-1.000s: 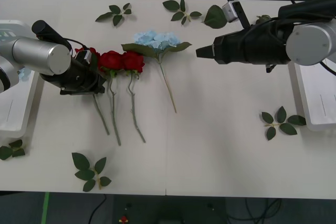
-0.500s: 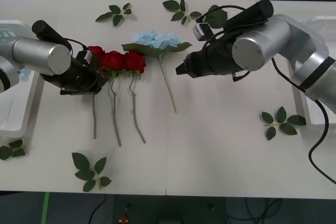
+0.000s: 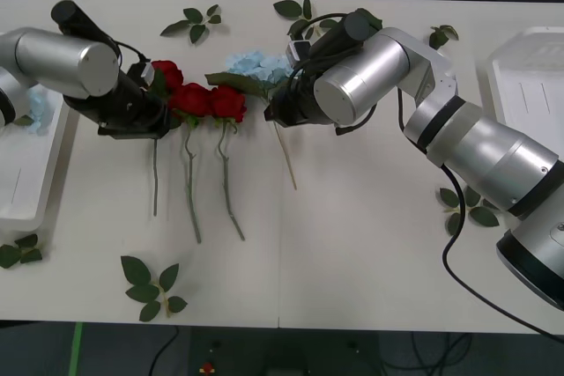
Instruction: Place the red flowers into the right box and the blue flowers into the left box. If a person shows an open palm, hand one flower to the person first, then continue sorting.
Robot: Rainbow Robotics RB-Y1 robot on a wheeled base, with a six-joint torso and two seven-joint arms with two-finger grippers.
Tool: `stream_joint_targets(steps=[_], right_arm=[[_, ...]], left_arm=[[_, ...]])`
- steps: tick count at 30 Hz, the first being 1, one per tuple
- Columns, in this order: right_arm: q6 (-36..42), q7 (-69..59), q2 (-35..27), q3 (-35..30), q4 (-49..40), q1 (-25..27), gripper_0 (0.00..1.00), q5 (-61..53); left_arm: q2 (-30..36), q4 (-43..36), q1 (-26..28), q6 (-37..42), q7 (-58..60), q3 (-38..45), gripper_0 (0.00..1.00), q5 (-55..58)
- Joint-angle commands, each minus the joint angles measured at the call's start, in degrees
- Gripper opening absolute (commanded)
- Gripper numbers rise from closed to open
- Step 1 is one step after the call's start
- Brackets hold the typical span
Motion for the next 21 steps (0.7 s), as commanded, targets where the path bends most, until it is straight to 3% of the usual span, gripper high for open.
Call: stream_joint_targets(steps=[1,6,10,21], right_arm=[[0.02,-3.56,2.03,-1.17,1.55,-4.36,1.0,1.04],[-0.33,-4.35,2.29,-1.17,2.08,-4.63,1.0,1.57],[-0.51,-4.52,2.29,-1.17,2.08,-4.63,1.0,1.74],[-3.76,-4.79,1.41,-0.82,2.08,-4.63,1.0,2.09]], left_arm=[[0.76,-2.85,-6.77,12.03,-2.95,16.98,0.0,-1.06],[0.76,-7.07,-8.18,24.33,-6.46,32.71,0.0,-4.05],[0.58,-10.23,-8.27,29.78,-6.72,38.95,0.0,-2.29],[-9.0,-11.38,-5.98,31.1,-22.46,49.5,0.0,15.99]])
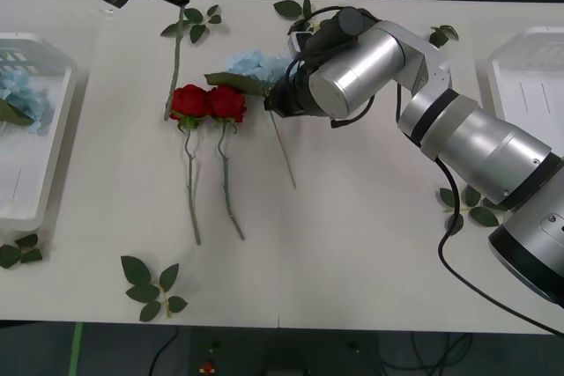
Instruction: Place the red flowers into the right box and the blue flowers into the left box. If a person shows an open palm, hand one flower to the person first, then continue sorting.
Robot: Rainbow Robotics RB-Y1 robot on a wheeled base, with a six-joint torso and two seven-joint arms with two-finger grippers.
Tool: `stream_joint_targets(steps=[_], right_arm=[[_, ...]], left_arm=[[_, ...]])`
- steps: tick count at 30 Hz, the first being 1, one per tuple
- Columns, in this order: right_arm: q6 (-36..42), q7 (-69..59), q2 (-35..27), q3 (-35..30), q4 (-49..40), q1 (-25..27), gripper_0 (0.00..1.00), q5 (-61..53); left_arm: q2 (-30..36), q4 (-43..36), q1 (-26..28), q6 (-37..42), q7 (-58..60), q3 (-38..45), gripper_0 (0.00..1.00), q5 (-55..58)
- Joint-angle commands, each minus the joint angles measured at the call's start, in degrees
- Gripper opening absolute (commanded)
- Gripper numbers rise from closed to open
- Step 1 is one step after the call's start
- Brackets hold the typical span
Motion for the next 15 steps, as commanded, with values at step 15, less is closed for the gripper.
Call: stream_joint_targets(steps=[15], right_arm=[[-16.28,1.76,-12.73,2.52,-11.42,0.35,1.0,-5.96]], left_arm=[[-20.09,-13.93,8.02,-15.03,-32.04,11.69,0.0,5.1]])
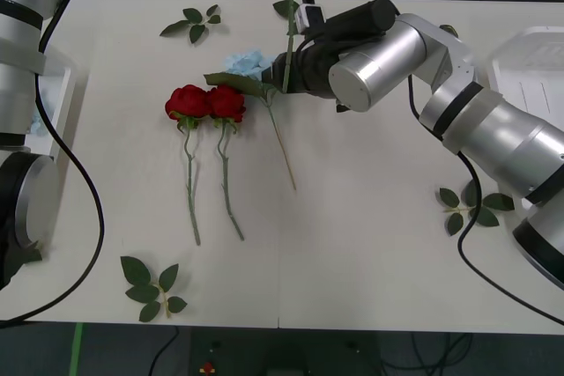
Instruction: Place the red flowers into the right box and the blue flowers into the left box. If a person shows an open palm, hand one flower to the person first, then continue sorting.
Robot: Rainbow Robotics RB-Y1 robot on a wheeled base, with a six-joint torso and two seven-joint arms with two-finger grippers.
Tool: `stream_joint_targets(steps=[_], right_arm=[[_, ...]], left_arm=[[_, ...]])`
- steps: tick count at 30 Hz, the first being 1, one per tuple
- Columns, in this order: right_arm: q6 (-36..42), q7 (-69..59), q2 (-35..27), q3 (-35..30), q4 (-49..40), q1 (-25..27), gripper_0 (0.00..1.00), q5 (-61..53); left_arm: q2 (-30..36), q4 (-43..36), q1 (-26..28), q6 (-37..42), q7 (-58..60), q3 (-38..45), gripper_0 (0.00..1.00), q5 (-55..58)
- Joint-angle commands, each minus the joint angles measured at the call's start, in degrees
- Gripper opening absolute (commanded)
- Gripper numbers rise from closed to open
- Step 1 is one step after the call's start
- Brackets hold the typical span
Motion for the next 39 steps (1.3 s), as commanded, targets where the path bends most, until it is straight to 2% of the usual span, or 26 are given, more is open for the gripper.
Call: stream_joint_targets(steps=[1,5,12,16,20,25,30,34,39], right_arm=[[-6.07,3.33,-10.21,1.43,-10.7,1.29,1.0,-2.55],[-10.99,9.92,-18.38,1.43,-18.26,4.36,1.0,-8.35],[-17.15,19.06,-30.78,0.47,-28.72,9.02,1.0,-18.99],[-17.85,25.3,-37.28,-2.61,-34.7,12.54,1.0,-25.93],[-17.85,30.75,-41.41,-9.11,-39.62,18.43,1.0,-34.98],[-15.21,36.73,-41.76,-19.13,-43.92,26.77,1.0,-43.86],[-1.85,47.54,-39.3,-32.76,-44.54,33.1,1.0,-60.03],[4.47,57.03,-37.63,-37.68,-43.57,34.69,1.0,-66.62],[5.7,73.99,-34.82,-38.91,-41.9,34.6,1.0,-72.6]], left_arm=[[-1.75,-7.52,3.95,-3.92,-3.96,-0.18,0.0,0.95],[-2.1,-10.86,6.06,-6.29,-4.23,-0.88,0.0,1.03],[-4.21,-11.04,6.32,-7.96,-5.1,-0.88,0.0,1.03],[-5.62,-11.04,6.32,-9.28,-5.46,-0.88,0.0,0.16],[-6.85,-11.04,6.32,-10.07,-5.54,-0.88,0.0,-0.99],[-7.82,-10.95,6.23,-10.95,-5.63,-1.06,0.0,-2.48],[-8.26,-11.04,6.32,-12.09,-5.72,-1.94,0.0,-2.57],[-8.26,-10.95,6.23,-12.27,-5.81,-2.11,0.0,-2.66],[-8.26,-10.95,6.23,-12.27,-5.9,-2.29,0.0,-2.66]])
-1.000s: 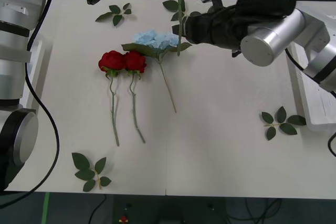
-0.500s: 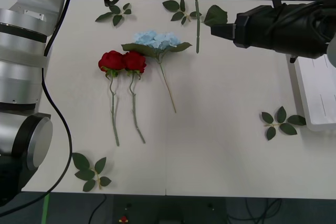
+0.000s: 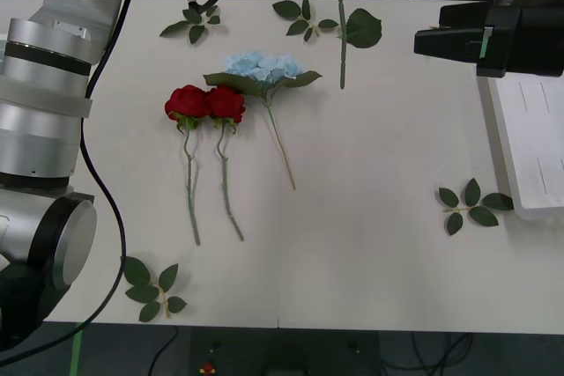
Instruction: Place the red flowers into the right box and the blue flowers into the left box. If a person shows an open palm, hand one flower to the person first, then continue sorting.
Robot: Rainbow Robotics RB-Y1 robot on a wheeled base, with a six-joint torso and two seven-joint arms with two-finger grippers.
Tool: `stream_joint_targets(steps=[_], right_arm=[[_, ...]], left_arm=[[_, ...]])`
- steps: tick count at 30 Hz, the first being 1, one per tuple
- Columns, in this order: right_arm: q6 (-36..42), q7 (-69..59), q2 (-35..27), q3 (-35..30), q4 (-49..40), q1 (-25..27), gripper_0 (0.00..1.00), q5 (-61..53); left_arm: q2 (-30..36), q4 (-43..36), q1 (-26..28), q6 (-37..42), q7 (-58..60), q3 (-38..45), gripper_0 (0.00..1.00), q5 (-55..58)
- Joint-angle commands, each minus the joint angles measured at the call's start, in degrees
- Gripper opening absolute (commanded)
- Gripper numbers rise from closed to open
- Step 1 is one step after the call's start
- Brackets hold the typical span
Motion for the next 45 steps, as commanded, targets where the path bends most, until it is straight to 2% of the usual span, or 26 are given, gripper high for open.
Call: stream_joint_targets(steps=[1,6,13,25,33,34,35,36,37,45], right_arm=[[0.45,16.3,4.21,-1.03,1.08,-0.39,1.0,-5.11],[1.16,25.71,8.34,-0.94,1.17,-0.39,1.0,-5.72],[3.79,26.32,14.4,-0.32,2.66,-1.54,1.0,-5.72],[5.73,26.59,21.96,5.3,16.2,-11.99,1.0,-5.99],[4.67,26.24,25.48,8.2,19.98,-16.56,1.0,-6.6],[4.32,26.24,25.57,8.46,19.98,-16.65,0.9,-6.6],[3.97,26.24,25.83,8.82,19.98,-16.74,0.26,-6.69],[3.79,26.06,25.83,8.99,19.98,-16.74,0.03,-6.6],[3.26,25.97,25.92,9.43,19.98,-16.74,0.0,-6.69],[2.65,25.97,26.36,9.96,19.98,-16.74,0.0,-6.6]], left_arm=[[-1.11,-2.04,0.0,-0.83,-5.09,-1.09,0.0,-0.29],[-1.11,-2.04,0.0,-0.83,-5.09,-1.18,0.0,-0.29],[-1.02,-2.04,0.0,-0.83,-5.09,-1.18,0.0,-0.11],[-0.31,-2.04,0.0,-0.83,-4.92,-3.03,0.0,0.42],[-0.14,-2.04,0.08,-0.83,-4.83,-3.47,0.0,0.5],[-0.14,-2.04,0.08,-0.83,-4.83,-3.47,0.0,0.5],[-0.14,-2.04,0.08,-0.83,-4.83,-3.47,0.0,0.5],[-0.14,-2.04,0.08,-0.83,-4.83,-3.47,0.0,0.5],[-0.14,-2.04,0.08,-0.83,-4.83,-3.47,0.0,0.5],[-0.14,-2.04,0.08,-0.83,-4.83,-3.47,0.0,0.5]])
